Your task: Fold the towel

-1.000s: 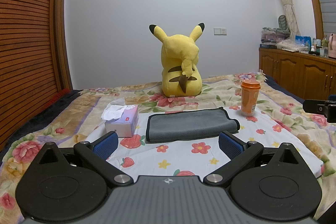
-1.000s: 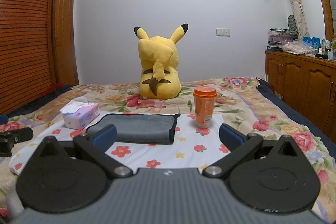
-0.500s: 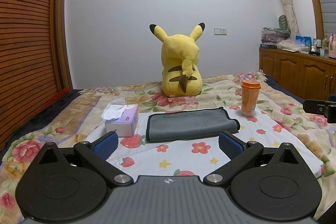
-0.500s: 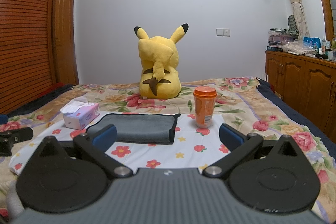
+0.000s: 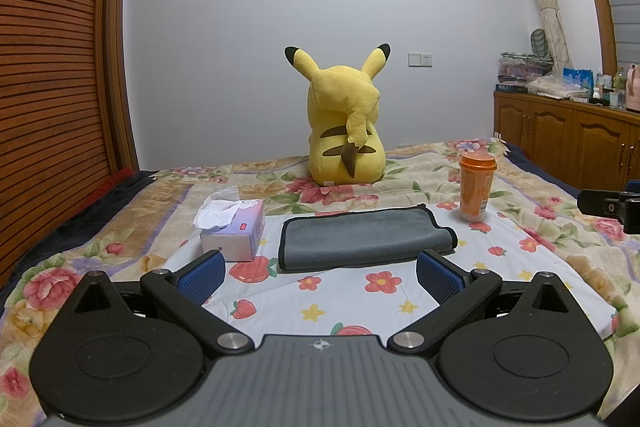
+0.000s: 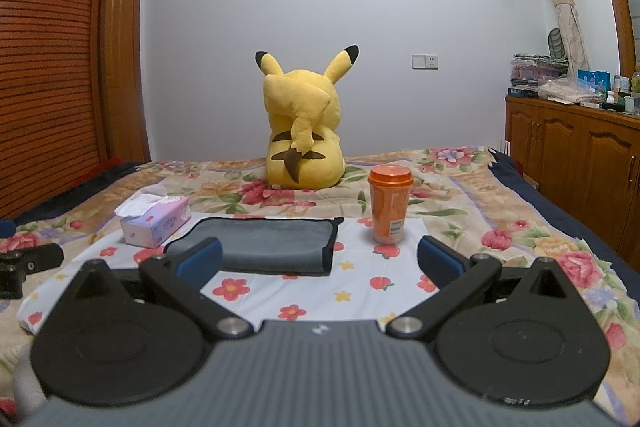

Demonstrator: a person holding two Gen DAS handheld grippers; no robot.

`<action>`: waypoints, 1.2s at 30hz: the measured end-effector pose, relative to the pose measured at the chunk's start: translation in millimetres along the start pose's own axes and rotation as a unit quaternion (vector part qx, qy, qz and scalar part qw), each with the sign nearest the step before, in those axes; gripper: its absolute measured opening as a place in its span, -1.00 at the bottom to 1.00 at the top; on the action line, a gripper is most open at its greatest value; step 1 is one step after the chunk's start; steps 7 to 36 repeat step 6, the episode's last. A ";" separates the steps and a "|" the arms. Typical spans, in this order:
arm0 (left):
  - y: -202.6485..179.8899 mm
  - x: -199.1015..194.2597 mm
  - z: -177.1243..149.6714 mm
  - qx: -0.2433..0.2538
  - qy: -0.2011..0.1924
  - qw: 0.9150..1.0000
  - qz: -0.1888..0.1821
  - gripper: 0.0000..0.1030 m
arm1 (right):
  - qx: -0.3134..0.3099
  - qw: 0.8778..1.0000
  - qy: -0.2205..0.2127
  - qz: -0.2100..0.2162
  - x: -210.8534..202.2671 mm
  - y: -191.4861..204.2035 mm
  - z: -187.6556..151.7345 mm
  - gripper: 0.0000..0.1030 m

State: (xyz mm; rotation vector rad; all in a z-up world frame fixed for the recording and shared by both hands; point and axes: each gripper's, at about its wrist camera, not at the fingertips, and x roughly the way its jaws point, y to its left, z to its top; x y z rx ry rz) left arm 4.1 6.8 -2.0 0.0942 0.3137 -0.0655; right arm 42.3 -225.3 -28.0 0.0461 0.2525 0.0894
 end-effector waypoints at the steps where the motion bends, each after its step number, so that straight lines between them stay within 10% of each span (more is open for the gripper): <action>1: -0.1 0.0 0.1 0.000 0.000 1.000 0.000 1.00 | 0.001 1.000 0.000 0.000 -0.2 0.2 -0.1 1.00; 36: -0.1 0.0 0.1 0.001 0.000 1.000 0.000 1.00 | 0.000 1.000 0.000 0.000 0.0 0.1 -0.1 1.00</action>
